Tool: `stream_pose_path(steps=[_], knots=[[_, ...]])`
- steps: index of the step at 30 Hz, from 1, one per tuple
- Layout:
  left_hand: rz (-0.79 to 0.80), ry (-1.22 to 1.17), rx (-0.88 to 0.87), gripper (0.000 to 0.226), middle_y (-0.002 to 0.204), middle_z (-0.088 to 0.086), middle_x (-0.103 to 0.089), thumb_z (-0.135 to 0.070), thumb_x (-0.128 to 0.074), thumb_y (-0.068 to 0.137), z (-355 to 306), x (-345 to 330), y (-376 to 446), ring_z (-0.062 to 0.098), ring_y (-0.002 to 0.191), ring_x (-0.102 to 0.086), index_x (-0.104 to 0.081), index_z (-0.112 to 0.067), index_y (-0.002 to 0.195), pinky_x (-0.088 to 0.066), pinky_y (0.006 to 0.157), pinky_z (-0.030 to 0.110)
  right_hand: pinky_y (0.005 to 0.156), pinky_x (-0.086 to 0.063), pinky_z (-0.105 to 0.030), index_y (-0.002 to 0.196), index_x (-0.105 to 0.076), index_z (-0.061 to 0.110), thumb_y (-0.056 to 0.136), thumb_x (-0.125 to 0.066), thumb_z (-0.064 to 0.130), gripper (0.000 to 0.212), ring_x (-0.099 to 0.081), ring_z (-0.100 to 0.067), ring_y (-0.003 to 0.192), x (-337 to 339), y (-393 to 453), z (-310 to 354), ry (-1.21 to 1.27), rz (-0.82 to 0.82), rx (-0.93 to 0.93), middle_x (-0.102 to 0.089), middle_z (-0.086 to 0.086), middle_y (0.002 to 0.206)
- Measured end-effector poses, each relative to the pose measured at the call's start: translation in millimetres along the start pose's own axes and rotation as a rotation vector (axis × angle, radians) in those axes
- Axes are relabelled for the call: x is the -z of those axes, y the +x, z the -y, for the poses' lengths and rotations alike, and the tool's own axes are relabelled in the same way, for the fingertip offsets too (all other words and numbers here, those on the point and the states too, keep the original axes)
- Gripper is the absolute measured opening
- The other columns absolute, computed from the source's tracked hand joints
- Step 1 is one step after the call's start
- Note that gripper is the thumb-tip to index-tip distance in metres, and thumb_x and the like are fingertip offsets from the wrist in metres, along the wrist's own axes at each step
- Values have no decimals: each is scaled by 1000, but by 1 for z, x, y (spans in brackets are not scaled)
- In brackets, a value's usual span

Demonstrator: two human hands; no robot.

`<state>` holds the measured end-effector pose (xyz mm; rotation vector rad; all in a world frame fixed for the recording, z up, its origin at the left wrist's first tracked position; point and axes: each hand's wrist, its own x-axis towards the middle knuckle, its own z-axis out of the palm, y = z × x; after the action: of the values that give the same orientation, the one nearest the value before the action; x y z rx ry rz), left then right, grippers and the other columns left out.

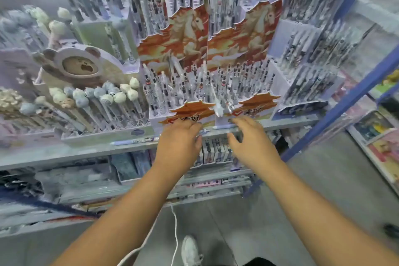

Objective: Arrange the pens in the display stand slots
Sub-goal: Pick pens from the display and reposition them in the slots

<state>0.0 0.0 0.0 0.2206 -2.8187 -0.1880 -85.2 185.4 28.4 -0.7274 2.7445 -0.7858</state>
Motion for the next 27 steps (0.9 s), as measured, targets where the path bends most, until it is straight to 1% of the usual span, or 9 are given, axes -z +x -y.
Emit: stream_pose_path(steps=[3, 7, 8, 11, 13, 18, 23, 26, 27], knots=[[-20, -5, 66, 27, 100, 3, -76, -17, -71, 86, -3, -7, 2, 30, 89, -66, -76, -13, 113, -55, 73, 41, 109, -42, -43, 140, -56, 15, 98, -55, 23, 42, -45, -23, 130, 0, 11, -13, -94, -105, 65, -57, -3, 136], [-58, 61, 89, 28, 95, 4, -75, -17, -75, 83, -12, -15, 3, 31, 85, -63, -76, -14, 111, -50, 69, 40, 100, -45, -46, 129, -64, 13, 94, -61, 18, 36, -55, -28, 113, -4, 22, -29, -235, -150, 132, -63, -4, 118], [-86, 81, 101, 28, 95, 4, -74, -19, -75, 84, -12, -18, 3, 31, 85, -61, -76, -15, 111, -49, 68, 39, 97, -45, -46, 126, -66, 13, 93, -62, 18, 34, -56, -28, 110, -5, 24, -32, -265, -157, 142, -63, -4, 115], [-78, 117, 123, 28, 96, 3, -73, -23, -74, 85, -16, -24, 4, 30, 86, -58, -76, -16, 111, -46, 67, 39, 92, -44, -45, 121, -69, 13, 91, -66, 23, 31, -55, -28, 105, -12, 28, -42, -335, -156, 186, -60, -4, 112], [-75, 133, 132, 25, 98, 2, -72, -24, -70, 88, -16, -29, 6, 29, 87, -54, -76, -17, 111, -44, 67, 39, 89, -43, -44, 118, -70, 15, 90, -68, 25, 29, -54, -27, 103, -15, 31, -45, -357, -173, 216, -59, -3, 111], [-106, 149, 115, 15, 100, -1, -71, -24, -70, 89, -11, -37, 5, 27, 86, -49, -78, -17, 100, -39, 68, 38, 84, -37, -41, 103, -76, 17, 88, -70, 24, 18, -52, -24, 98, -13, 37, -53, -357, -224, 271, -60, 1, 102], [-149, 69, 97, 18, 104, -3, -71, -28, -69, 92, -19, -30, 2, 27, 92, -57, -73, -21, 108, -44, 76, 40, 87, -38, -41, 105, -72, 19, 93, -67, 30, 17, -55, -23, 99, -6, 34, -57, -320, -234, 276, -65, 4, 101], [-198, 9, 60, 19, 102, -3, -73, -24, -74, 89, -28, -22, 2, 26, 94, -61, -73, -20, 108, -39, 82, 38, 87, -44, -41, 112, -70, 22, 97, -62, 27, 17, -57, -20, 91, 12, 27, -54, -252, -165, 288, -66, 7, 97], [-216, -14, 50, 20, 101, -3, -74, -23, -76, 89, -31, -18, 1, 25, 94, -62, -73, -19, 108, -39, 82, 37, 82, -47, -40, 114, -67, 24, 99, -60, 25, 17, -56, -18, 85, 20, 22, -53, -204, -122, 308, -64, 9, 95]])
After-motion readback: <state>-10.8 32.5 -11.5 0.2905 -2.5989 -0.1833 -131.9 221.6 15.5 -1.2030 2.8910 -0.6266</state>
